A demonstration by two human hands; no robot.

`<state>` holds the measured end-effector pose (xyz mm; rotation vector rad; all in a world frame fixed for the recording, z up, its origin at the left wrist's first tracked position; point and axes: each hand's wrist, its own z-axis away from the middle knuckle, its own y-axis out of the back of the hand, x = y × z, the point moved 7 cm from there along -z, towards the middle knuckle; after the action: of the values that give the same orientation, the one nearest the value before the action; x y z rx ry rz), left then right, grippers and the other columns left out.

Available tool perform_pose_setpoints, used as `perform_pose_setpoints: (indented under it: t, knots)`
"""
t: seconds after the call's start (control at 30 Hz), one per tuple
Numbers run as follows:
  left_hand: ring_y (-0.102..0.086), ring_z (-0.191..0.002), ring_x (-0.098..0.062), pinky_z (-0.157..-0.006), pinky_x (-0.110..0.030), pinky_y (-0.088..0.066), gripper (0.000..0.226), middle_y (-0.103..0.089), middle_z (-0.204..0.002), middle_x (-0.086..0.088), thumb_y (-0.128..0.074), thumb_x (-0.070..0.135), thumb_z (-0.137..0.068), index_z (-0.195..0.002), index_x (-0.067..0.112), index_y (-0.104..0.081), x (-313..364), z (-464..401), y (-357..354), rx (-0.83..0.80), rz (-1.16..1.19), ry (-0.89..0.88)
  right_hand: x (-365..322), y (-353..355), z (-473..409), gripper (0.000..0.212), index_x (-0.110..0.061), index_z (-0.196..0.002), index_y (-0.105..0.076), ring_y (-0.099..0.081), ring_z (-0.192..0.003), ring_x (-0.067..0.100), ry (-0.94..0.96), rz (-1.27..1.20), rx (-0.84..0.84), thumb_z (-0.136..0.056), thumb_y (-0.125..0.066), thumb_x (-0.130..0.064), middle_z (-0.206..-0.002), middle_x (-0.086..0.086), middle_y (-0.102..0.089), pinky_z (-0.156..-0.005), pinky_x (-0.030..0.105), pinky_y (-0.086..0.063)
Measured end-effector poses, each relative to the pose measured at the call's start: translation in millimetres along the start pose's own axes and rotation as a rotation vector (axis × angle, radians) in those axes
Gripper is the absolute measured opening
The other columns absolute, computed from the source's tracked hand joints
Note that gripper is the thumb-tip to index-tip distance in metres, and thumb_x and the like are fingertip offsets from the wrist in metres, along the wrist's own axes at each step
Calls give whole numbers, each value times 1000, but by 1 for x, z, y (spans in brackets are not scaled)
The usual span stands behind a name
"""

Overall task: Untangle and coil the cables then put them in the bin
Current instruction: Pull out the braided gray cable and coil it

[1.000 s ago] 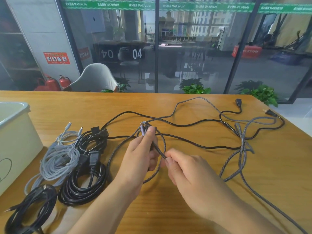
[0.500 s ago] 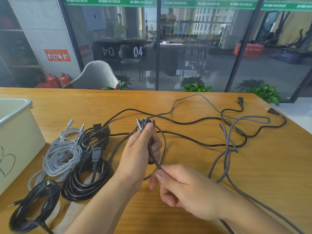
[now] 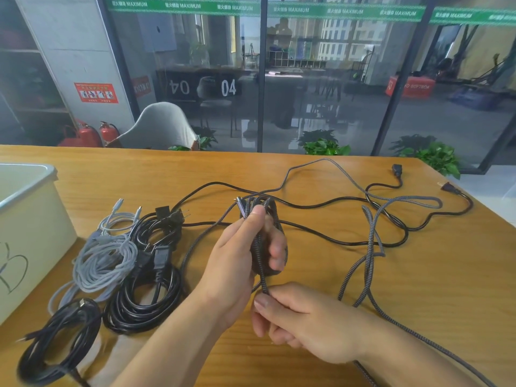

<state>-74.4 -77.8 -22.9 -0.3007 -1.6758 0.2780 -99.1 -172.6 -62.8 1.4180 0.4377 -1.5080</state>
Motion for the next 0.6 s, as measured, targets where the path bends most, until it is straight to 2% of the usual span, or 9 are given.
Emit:
perform_pose_setpoints:
  t: [0.07,0.13,0.2,0.33,0.43,0.5,0.6]
  knots:
    - [-35,-51,-19,-56,-32,-37,33,-40,-63,-5,-49,40,-100,-85,11,-46,0,1,-2,-22,54,39,1,2,-1,43,-22,-89,-59,-36,-59,12,15,60,4,-111,-34,-48,-58,-16,-44,-56,23,-32]
    - [-27,-47,-15,-51,-28,-35,32,-33,-62,-1,-48,39,-102,-84,13,-46,-1,2,-5,-52,98,83,2,7,0,47,-20,-88,-60,-41,-55,3,16,126,-1,-109,-32,-51,-56,-18,-46,-57,18,-33]
    - [-21,-45,-12,-48,-26,-30,32,-26,-60,2,-47,40,-102,-81,16,-46,-2,3,-8,-82,126,120,3,13,1,53,-19,-85,-61,-44,-54,2,14,210,-7,-106,-30,-56,-58,-16,-47,-59,18,-34]
    - [-18,-45,-10,-46,-26,-25,36,-22,-57,5,-51,43,-103,-75,20,-48,-1,5,-13,-146,122,143,10,23,2,65,-20,-75,-63,-36,-58,22,-3,344,-40,-99,-33,-73,-60,-3,-39,-60,32,-32]
    - [-18,-45,-12,-45,-25,-27,36,-21,-57,5,-52,47,-97,-71,22,-50,3,8,-16,-200,80,144,20,41,3,66,-19,-70,-61,-38,-59,36,-36,409,-6,-93,-46,-79,-59,7,-40,-59,38,-32]
    - [-18,-45,-12,-46,-26,-25,37,-22,-56,5,-49,49,-97,-71,21,-48,5,10,-19,-236,25,141,25,58,6,67,-17,-68,-59,-38,-57,32,-55,438,40,-88,-52,-81,-59,9,-43,-58,36,-32]
    - [-18,-46,-14,-46,-27,-24,39,-22,-56,2,-47,49,-97,-70,21,-45,6,13,-25,-263,-57,135,35,87,14,75,-14,-68,-58,-39,-57,17,-114,479,138,-78,-55,-88,-60,0,-46,-58,32,-33]
